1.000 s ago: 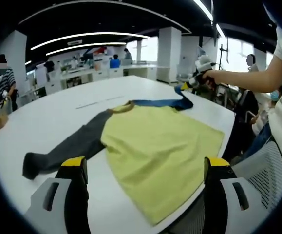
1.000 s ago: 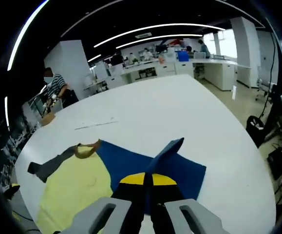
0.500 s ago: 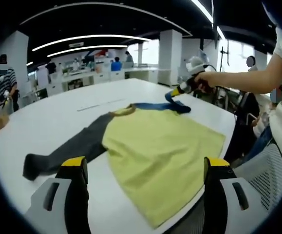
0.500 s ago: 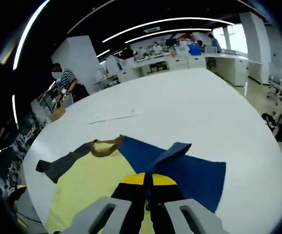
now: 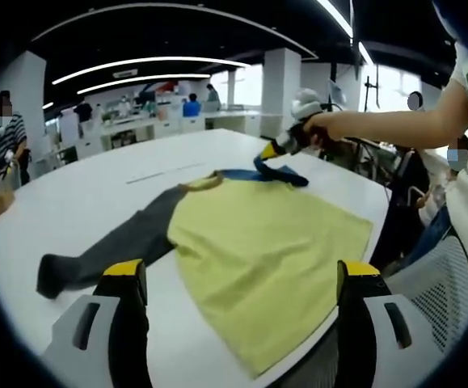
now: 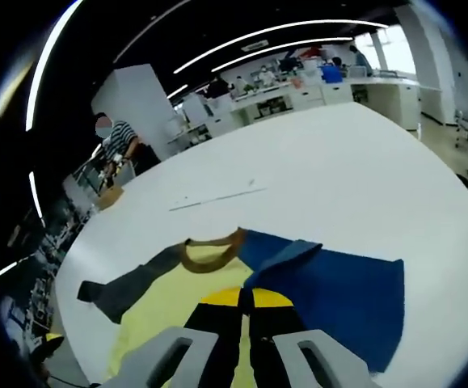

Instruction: Fold the garment on the visible template until the final outline fits inside the template.

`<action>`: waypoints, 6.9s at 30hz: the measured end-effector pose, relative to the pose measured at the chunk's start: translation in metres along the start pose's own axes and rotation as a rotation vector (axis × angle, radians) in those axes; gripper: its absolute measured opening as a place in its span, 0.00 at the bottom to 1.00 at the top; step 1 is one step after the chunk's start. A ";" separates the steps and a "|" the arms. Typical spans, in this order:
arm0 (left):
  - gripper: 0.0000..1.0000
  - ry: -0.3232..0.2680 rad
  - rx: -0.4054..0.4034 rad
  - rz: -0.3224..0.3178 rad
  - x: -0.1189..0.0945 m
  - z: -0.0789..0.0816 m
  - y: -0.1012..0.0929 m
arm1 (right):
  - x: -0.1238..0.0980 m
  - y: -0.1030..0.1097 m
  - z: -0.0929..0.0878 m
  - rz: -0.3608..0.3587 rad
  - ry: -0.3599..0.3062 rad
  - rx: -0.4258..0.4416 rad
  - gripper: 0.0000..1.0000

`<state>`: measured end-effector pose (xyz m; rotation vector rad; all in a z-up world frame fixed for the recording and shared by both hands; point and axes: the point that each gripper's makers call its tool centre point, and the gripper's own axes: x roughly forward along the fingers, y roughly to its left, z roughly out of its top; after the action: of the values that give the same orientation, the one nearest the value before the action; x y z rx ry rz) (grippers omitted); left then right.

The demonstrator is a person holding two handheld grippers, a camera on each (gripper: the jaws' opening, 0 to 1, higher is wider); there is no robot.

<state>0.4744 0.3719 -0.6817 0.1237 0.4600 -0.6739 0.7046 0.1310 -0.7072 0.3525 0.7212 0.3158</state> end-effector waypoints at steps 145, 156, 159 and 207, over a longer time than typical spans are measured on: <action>0.43 0.084 -0.128 0.071 0.138 0.016 0.082 | -0.032 -0.039 -0.078 0.084 0.049 -0.585 0.40; 0.31 0.162 -0.134 0.102 0.166 -0.004 0.092 | -0.027 -0.050 -0.083 0.070 0.056 -0.582 0.30; 0.28 0.185 -0.142 0.108 0.171 -0.010 0.093 | -0.026 -0.050 -0.083 0.073 0.053 -0.598 0.28; 0.00 0.186 -0.168 0.174 0.173 -0.003 0.108 | -0.026 -0.076 -0.083 -0.034 0.094 -0.649 0.00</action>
<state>0.6594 0.3580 -0.7662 0.0669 0.6743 -0.4525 0.6415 0.0700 -0.7814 -0.2913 0.6765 0.5150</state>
